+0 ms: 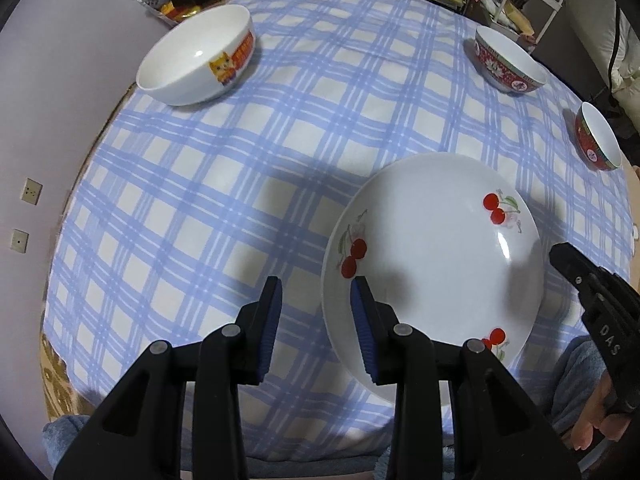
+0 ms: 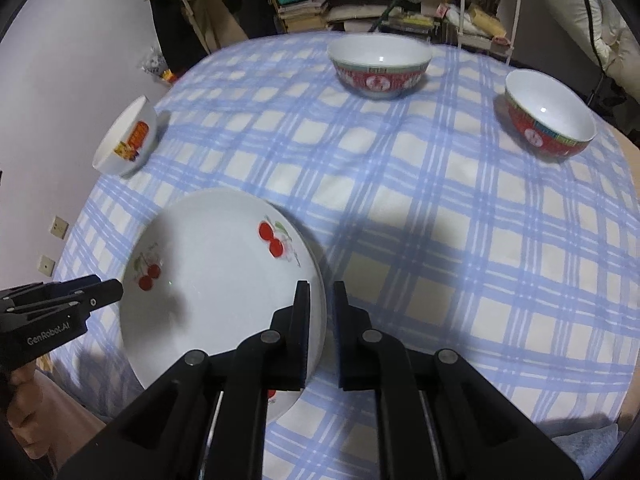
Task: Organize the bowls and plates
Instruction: 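Lower the cherry plate onto the plate stack and open both tools, then move both tools to the white bowl with orange print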
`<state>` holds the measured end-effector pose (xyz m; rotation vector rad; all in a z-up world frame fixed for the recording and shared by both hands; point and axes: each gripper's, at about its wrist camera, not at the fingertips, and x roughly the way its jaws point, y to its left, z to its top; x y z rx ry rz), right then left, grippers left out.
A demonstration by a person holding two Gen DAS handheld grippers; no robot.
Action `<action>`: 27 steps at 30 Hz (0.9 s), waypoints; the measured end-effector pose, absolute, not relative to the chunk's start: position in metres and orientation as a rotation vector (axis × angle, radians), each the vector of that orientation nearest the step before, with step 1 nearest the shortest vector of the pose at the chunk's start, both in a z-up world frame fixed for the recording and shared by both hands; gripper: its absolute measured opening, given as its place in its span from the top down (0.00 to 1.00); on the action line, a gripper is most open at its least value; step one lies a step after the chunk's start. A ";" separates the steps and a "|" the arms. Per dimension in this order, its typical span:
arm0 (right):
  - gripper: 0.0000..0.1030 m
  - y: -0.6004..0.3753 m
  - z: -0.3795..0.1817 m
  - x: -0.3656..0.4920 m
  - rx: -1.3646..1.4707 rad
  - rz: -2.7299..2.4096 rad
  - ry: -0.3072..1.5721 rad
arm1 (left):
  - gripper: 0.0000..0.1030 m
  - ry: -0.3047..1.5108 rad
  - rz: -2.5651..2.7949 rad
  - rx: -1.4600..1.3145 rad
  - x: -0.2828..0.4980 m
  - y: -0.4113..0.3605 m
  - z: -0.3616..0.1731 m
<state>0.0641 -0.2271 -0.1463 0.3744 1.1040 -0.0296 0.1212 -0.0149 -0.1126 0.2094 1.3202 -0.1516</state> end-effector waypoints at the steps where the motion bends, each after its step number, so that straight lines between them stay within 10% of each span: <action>1: 0.89 -0.228 -0.143 0.063 0.377 -0.030 1.094 | 0.65 1.318 -0.149 0.208 0.120 -0.014 -0.112; 8: 0.87 -0.228 -0.127 0.065 0.383 0.000 1.055 | 0.55 1.304 -0.119 0.221 0.119 -0.007 -0.108; 12: 0.55 -0.228 -0.112 0.068 0.379 0.003 1.019 | 0.54 1.304 -0.117 0.235 0.121 -0.004 -0.102; 27: 0.01 -0.206 -0.036 0.086 0.306 0.023 0.911 | 0.29 1.210 -0.051 0.187 0.154 0.038 -0.043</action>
